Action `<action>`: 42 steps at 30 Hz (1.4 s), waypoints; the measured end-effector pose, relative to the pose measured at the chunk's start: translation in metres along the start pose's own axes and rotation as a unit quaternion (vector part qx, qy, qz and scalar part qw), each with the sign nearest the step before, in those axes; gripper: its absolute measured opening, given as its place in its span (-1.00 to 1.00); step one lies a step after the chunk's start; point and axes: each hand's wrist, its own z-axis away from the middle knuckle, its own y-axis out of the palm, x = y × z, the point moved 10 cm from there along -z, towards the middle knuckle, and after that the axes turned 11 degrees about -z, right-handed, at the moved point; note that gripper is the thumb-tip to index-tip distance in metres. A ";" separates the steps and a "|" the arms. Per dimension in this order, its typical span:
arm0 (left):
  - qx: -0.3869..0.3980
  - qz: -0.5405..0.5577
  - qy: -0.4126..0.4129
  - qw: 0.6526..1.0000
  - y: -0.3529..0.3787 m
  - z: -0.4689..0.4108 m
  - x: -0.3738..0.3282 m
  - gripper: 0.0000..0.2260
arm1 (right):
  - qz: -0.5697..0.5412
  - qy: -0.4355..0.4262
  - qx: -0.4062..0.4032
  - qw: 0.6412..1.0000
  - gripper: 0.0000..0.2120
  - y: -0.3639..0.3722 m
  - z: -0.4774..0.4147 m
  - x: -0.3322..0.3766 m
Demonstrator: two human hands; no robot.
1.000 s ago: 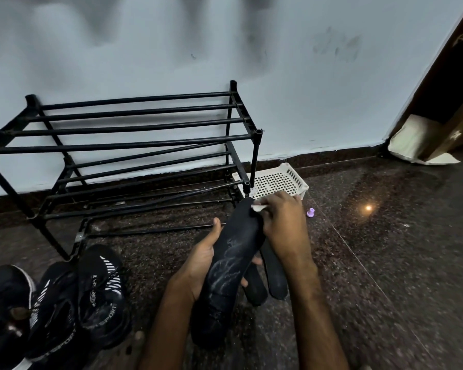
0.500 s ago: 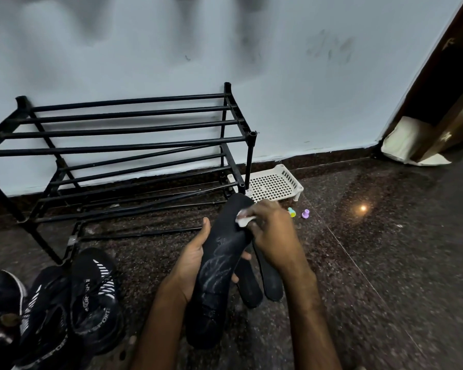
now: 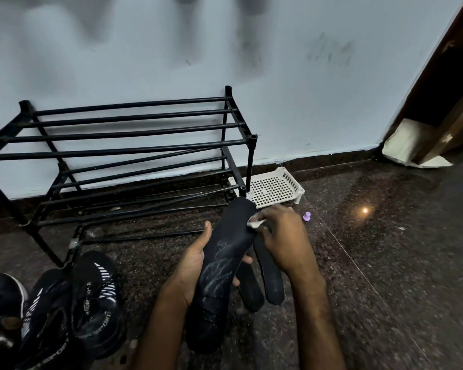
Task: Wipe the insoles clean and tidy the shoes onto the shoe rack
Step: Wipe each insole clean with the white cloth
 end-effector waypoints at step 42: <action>-0.022 0.027 -0.016 0.999 0.006 0.004 -0.008 -0.32 | 0.024 -0.032 -0.062 0.997 -0.81 0.000 -0.012 0.010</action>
